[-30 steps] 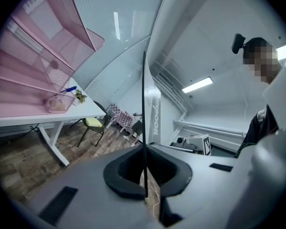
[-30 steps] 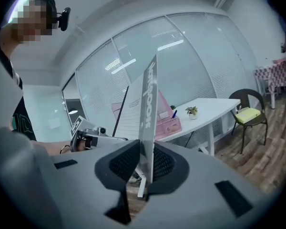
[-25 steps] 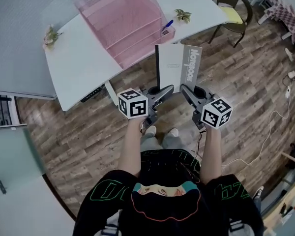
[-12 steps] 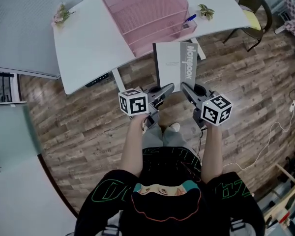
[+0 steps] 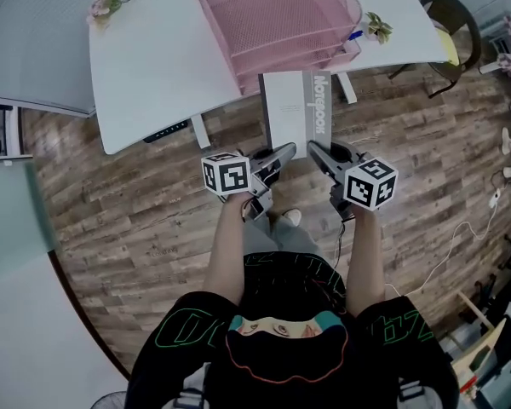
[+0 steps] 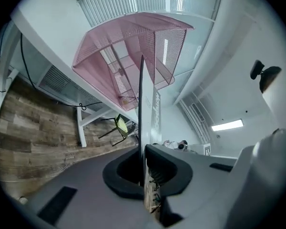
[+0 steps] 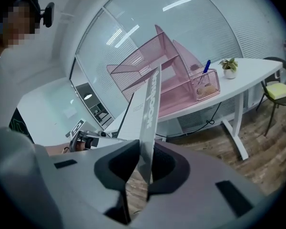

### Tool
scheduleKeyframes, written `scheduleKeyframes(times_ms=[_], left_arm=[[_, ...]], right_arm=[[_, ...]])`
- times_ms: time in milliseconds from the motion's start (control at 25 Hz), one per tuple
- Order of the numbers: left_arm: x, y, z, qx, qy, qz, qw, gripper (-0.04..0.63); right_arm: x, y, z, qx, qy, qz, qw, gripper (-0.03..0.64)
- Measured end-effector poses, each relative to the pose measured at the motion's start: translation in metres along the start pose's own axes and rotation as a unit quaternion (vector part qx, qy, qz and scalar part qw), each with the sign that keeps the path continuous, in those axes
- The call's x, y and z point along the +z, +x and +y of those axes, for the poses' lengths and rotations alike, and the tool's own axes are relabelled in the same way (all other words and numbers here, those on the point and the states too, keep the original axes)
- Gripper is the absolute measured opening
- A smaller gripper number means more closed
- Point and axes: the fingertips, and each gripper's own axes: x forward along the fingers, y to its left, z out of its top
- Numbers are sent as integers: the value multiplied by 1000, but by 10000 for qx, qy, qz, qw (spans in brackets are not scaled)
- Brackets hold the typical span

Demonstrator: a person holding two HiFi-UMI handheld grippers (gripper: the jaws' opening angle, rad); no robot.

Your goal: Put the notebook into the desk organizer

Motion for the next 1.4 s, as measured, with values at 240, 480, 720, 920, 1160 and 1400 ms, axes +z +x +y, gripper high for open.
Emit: scheduleKeyframes(times_ms=[240,480,720,920,1160,1400], left_arm=[[23,-8,12,46,-170,-134,9998,17],[46,-9,19,38,-140,-147,9998,86],[63,-15,15,63,157,-227,9996,207],[34,-16,17,36,451,597,9972,239],[15,3,6,-172,865,971,9914,133],[58,8,2,-80,916,68,9957,-1]], right_arm=[[16,22,0,304,124,45,9995,37],[40,40,-6,547,393,-72,9977,36],[67,53,-14,605,749,-286,9949,21],[72,57,-20,584,1018,-305,9926,21],[72,60,-23,571,1140,-272,9915,23],[90,67,-21,589,900,-303,9937,39]])
